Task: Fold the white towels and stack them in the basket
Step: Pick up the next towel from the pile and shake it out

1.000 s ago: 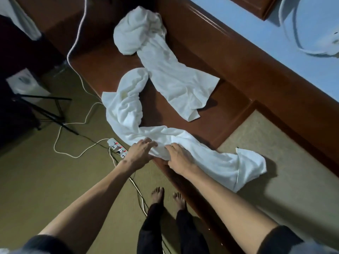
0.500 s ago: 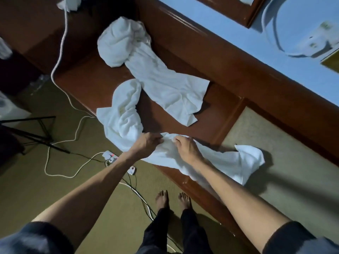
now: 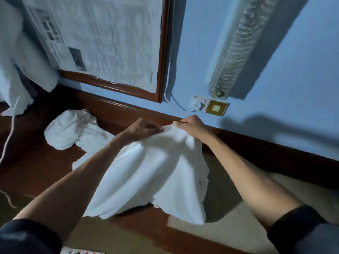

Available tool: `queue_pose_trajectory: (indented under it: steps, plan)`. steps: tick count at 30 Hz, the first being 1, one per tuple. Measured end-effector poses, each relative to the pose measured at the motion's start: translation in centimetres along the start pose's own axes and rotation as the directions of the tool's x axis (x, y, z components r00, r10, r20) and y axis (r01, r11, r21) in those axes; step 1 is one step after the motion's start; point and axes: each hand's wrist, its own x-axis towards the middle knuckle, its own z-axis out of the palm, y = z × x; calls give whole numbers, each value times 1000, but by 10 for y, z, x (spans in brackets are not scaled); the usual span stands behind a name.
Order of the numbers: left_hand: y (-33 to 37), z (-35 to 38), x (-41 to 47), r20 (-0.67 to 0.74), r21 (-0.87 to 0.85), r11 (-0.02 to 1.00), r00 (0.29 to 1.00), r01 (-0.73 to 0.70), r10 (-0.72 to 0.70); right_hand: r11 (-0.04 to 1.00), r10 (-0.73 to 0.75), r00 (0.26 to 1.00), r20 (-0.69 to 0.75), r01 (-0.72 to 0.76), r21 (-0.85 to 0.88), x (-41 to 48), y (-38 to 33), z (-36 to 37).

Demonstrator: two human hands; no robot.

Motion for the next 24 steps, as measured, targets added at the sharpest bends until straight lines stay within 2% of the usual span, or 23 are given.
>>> queue_pose_trajectory:
  steps: [6,10,14,19,24]
  plan:
    - [98,17,49,134,55,985,979,-163,154,999,6,962,-273,-15,-33,-31,-1,-111]
    - [154,43,70,159,14,982,970,-189,184,995,-6,902,-432,-37,-92,-58,12,-169]
    - [200,87,83,196,-57,979,959,-195,202,977,-24,805,-593,-107,-185,-91,30,-216]
    - [246,138,79,164,-211,956,957,-205,241,979,-17,657,-754,-142,-146,-133,64,-278]
    - [302,174,72,182,-248,940,942,-232,281,978,-36,507,-861,-161,-136,-174,98,-350]
